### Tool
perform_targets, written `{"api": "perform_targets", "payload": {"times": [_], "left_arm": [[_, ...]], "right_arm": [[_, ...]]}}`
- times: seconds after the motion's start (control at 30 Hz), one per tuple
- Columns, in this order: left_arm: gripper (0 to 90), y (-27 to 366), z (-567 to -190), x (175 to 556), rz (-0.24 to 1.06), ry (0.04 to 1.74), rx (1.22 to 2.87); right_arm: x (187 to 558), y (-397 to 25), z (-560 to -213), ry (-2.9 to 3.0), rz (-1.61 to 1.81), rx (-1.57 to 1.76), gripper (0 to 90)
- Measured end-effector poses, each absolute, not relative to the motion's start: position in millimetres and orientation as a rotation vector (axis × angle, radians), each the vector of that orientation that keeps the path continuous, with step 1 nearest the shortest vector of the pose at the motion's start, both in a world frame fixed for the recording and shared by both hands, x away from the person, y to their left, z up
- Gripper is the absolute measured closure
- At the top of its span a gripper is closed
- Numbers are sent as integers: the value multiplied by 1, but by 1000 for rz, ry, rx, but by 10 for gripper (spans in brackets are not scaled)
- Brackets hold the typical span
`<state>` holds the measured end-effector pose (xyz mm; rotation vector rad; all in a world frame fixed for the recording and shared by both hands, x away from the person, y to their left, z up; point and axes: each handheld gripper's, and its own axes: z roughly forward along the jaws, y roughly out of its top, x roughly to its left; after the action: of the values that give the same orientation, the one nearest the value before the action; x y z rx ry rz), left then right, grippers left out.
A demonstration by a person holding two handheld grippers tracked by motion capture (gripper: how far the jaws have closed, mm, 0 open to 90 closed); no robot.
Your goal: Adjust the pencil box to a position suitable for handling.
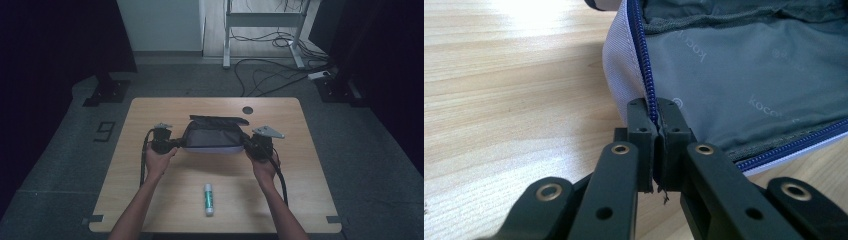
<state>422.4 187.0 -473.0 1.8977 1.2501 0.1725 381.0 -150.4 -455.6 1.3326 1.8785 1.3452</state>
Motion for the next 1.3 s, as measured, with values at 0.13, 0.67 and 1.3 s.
{"api": "perform_targets", "payload": {"times": [0.13,0.67,1.3], "left_arm": [[866,189,-471,415,176,1235,1894],[864,200,-473,394,142,1205,1889],[848,196,-525,393,37,1281,1945]], "right_arm": [[376,-151,-457,1882,1359,1329,865],[355,-149,-462,1898,1397,1295,863],[364,-151,-517,2020,1279,1418,851]]}}
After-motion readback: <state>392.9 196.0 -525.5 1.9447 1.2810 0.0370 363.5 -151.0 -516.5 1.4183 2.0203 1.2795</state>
